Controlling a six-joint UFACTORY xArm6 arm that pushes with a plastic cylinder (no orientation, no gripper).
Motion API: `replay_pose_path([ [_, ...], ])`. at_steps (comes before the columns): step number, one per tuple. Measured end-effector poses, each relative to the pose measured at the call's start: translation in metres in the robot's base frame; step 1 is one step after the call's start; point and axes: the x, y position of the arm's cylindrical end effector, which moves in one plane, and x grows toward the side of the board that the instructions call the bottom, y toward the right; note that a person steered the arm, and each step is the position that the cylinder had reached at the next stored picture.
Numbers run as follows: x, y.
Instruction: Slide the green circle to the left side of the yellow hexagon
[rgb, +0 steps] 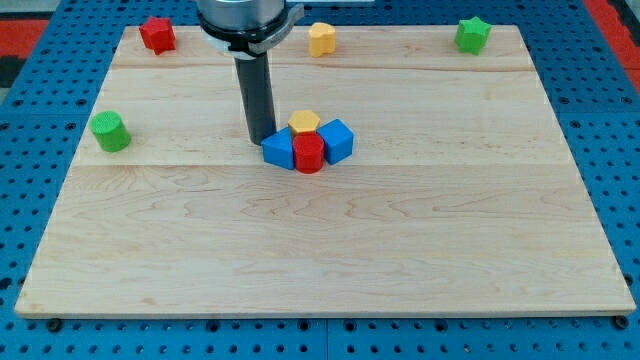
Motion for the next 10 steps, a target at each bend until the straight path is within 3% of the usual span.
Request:
replay_pose_path([
  [1,0.000,-0.005],
  [3,0.050,-0.081],
  [4,0.068,-0.162],
  [5,0.052,-0.236],
  [6,0.020,-0.233],
  [7,-0.020,-0.191],
  [9,-0.042,-0.105],
  [10,-0.055,-0.101],
])
